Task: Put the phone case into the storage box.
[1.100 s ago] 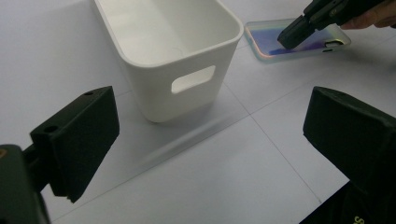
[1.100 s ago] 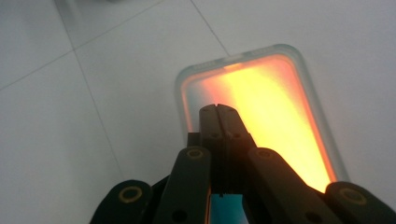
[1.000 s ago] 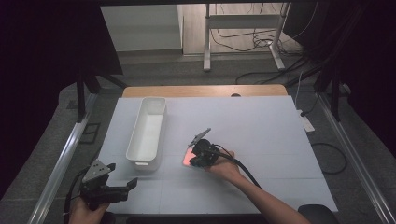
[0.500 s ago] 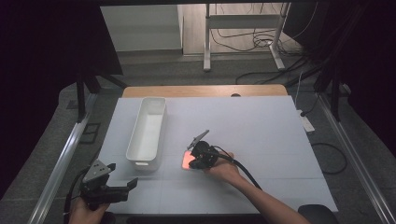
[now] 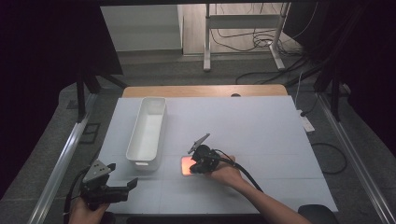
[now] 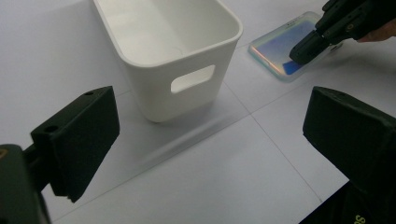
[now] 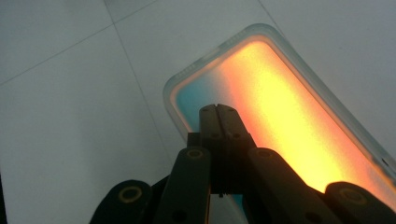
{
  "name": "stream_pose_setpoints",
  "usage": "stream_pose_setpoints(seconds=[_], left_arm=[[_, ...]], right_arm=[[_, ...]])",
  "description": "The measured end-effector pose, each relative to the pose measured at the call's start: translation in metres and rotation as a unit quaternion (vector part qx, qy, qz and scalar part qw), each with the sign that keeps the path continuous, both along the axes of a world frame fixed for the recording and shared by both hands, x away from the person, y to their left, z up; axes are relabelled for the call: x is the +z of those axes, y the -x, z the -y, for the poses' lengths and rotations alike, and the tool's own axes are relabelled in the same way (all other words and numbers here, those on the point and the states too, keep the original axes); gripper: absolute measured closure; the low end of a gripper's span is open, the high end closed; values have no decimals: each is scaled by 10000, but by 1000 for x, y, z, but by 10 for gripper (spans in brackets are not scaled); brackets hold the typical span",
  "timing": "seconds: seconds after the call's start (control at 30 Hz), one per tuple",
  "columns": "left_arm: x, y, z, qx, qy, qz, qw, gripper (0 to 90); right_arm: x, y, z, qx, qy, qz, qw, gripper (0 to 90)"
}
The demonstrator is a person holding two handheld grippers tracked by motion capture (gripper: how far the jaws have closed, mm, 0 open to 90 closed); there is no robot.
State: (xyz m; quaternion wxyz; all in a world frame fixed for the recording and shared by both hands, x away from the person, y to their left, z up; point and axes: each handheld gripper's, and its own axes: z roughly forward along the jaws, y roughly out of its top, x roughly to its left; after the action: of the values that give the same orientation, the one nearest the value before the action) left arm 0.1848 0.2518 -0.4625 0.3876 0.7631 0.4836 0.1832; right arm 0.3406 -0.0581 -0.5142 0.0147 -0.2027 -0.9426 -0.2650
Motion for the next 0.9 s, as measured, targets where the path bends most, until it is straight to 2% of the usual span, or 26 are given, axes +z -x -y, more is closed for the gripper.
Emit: stream_pose_setpoints(seconds=[0.57,0.9], left_arm=[[0,0,0,-3,-6,-9,10000,46],[0,-1,1,-23,-34,-23,10000,47]], right_arm=[[3,22,23,178,161,-132,9996,895],[7,26,53,1,309,-137,9994,894]])
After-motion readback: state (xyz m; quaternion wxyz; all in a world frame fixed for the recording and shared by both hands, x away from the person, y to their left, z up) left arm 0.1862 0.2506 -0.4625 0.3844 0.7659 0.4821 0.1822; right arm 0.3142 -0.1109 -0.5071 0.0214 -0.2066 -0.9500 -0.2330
